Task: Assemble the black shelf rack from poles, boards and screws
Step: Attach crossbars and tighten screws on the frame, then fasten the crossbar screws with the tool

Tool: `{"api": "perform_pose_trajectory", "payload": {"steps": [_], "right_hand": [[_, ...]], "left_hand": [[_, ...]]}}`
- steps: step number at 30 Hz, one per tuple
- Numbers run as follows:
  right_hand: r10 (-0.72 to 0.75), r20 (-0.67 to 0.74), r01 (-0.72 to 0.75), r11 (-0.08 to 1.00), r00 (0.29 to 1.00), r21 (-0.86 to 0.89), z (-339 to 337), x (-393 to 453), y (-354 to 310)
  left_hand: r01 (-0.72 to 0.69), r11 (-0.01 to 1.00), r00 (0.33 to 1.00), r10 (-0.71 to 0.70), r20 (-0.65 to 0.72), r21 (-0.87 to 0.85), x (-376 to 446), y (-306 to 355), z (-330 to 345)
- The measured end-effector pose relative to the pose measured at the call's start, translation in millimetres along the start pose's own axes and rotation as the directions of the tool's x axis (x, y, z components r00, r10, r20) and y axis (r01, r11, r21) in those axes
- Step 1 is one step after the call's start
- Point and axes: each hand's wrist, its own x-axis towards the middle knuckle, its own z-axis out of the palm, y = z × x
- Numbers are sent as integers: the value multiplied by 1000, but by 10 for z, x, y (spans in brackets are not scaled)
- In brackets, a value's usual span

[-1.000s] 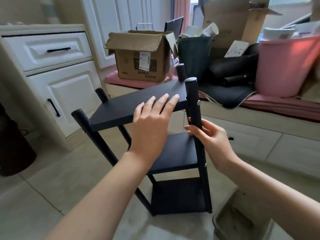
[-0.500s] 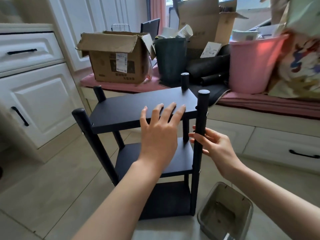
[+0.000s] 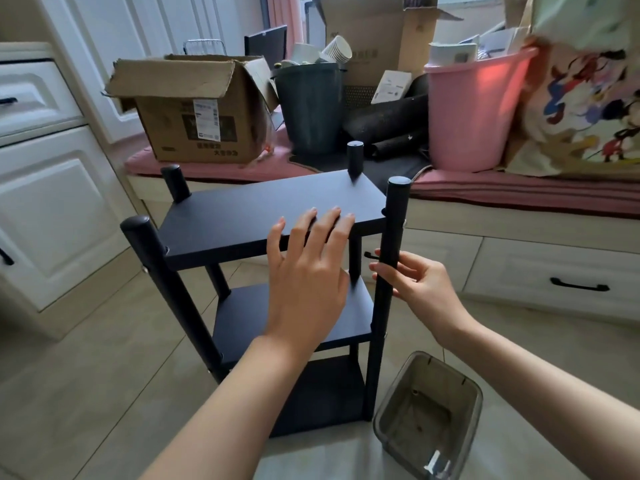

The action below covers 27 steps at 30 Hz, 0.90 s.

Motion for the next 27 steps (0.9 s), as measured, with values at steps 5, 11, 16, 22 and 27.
{"api": "perform_pose_trajectory", "payload": {"steps": [5,11,16,22,27], "right_hand": [[40,-6,-40,995,999,-86,-224,-16,87],[196,-10,-196,972,981,-127,-538,-162,386],[403,67,-366,880,913,-302,-717,-345,1008],[631,127,-311,536,766,-785,-803,-519,1996],[791,121,-106,228,599,-968,-760,-656,2589]], "left_hand": [[-3,996,999,6,-36,84,-25,12,136],[63,988,994,-50,-97,138,-28,138,177],[139,979,989,-129,-75,150,-4,301,146],[199,975,976,-187,-113,104,17,351,169],[183,978,978,-172,-116,97,-6,331,180]]}}
